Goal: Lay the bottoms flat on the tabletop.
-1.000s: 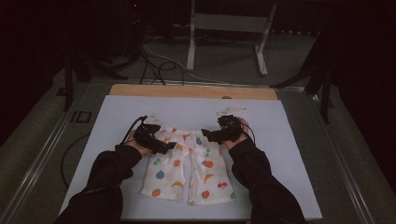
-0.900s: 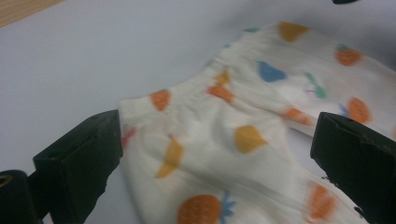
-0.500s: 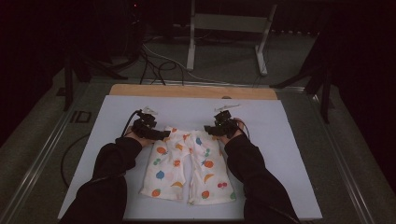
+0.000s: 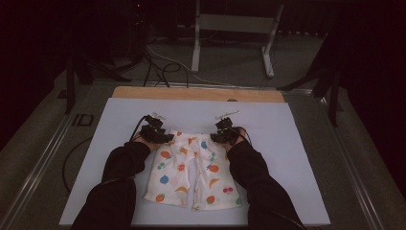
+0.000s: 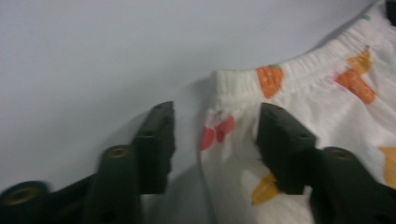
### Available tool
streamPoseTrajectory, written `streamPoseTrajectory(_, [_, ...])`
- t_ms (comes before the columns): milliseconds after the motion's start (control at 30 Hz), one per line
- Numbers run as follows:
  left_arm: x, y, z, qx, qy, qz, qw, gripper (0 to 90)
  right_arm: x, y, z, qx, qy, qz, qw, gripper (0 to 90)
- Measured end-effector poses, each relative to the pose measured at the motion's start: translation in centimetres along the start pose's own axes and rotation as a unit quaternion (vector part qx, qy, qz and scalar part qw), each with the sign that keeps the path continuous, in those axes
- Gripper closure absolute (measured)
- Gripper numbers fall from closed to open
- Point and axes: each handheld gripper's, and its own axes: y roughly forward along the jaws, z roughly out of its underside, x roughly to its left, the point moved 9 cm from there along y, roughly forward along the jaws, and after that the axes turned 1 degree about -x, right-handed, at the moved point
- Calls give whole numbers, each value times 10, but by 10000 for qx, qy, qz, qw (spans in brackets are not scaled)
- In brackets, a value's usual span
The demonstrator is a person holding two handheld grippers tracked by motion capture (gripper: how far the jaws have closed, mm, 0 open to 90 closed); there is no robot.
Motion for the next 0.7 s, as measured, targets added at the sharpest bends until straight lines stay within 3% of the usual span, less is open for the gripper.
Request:
streamPoseTrajectory(167, [-5, 2, -1, -9, 95, 37, 9999, 739, 6, 0, 0, -50, -65, -96, 9999, 838])
streamPoseTrajectory(233, [-9, 3, -2, -24, 66, 108, 9999, 843, 6, 0, -2, -93, -105, -14, 9999, 854])
streamPoseTrajectory(333, [-10, 3, -3, -59, 113, 83, 9999, 874, 4, -3, -6, -191, -185, 109, 9996, 859])
streamPoseTrajectory(467, [-10, 0, -9, -190, 27, 117, 9997, 880, -5, -7, -17, -367, -115, 120, 9992, 860])
streamPoseTrajectory(700, [-7, -2, -29, -514, -47, -76, 9986, 880, -16, -6, -31, -396, -185, 150, 9989, 859])
